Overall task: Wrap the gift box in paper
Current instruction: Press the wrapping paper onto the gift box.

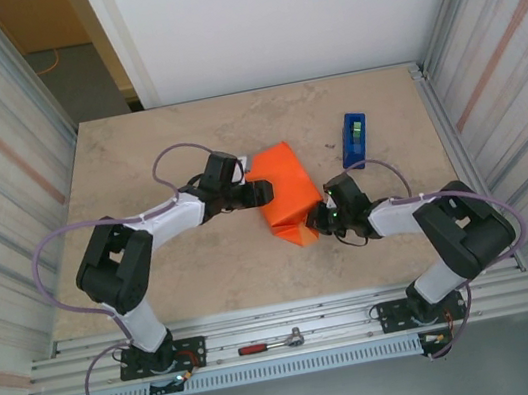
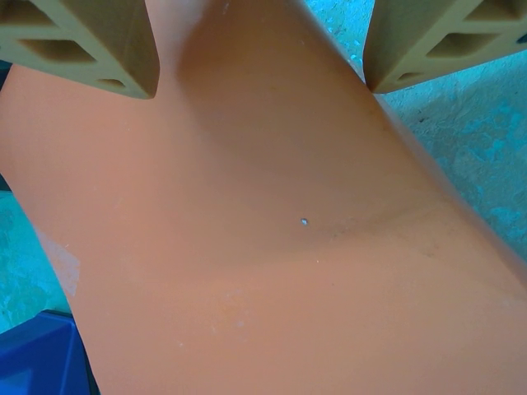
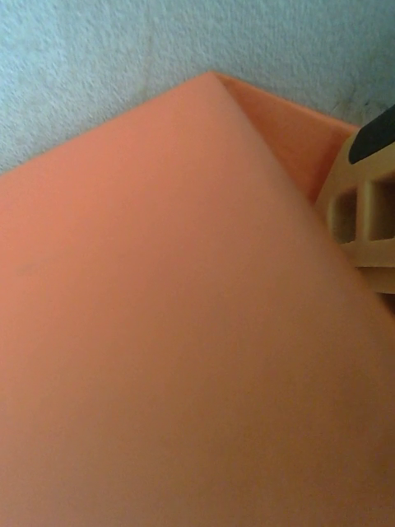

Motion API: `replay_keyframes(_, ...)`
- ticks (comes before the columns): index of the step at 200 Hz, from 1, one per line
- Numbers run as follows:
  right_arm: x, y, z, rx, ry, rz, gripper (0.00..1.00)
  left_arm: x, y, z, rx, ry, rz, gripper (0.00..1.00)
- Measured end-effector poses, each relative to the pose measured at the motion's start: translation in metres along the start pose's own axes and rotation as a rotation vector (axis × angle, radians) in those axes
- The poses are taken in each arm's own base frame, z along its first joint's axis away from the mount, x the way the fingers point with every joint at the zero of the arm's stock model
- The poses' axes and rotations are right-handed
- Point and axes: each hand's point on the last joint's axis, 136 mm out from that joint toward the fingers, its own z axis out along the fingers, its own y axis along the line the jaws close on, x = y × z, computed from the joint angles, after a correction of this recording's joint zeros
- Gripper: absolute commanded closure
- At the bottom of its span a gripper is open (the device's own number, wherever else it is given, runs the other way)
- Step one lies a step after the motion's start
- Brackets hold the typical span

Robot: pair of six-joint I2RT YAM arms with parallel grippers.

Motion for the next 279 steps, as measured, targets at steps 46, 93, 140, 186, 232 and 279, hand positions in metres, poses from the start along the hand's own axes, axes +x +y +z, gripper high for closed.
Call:
replay_keyframes(46, 0.008, -0.001, 0.002, 0.0, 0.005, -0.016, 1.0, 0.002, -0.003, 0.001, 0.004, 0.003, 0.005, 0.33)
replay_keyframes(93, 0.01, -0.001, -0.003, -0.005, -0.006, -0.002, 1.0, 0.001, -0.003, 0.0, 0.004, 0.003, 0.005, 0.33)
replay_keyframes(140, 0.012, 0.018, -0.02, -0.045, -0.022, -0.033, 1.0, -0.01, -0.01, -0.002, 0.016, -0.019, 0.013, 0.33)
replay_keyframes(186, 0.037, 0.033, -0.016, -0.055, 0.023, -0.102, 1.0, -0.013, -0.011, -0.003, 0.018, -0.026, 0.014, 0.33)
replay_keyframes(232, 0.044, 0.048, 0.001, -0.06, 0.036, -0.144, 1.0, -0.014, -0.009, -0.004, 0.016, -0.028, 0.014, 0.33)
replay_keyframes(279, 0.031, 0.053, 0.014, -0.074, -0.021, -0.15, 1.0, -0.014, -0.009, -0.004, 0.016, -0.028, 0.014, 0.33)
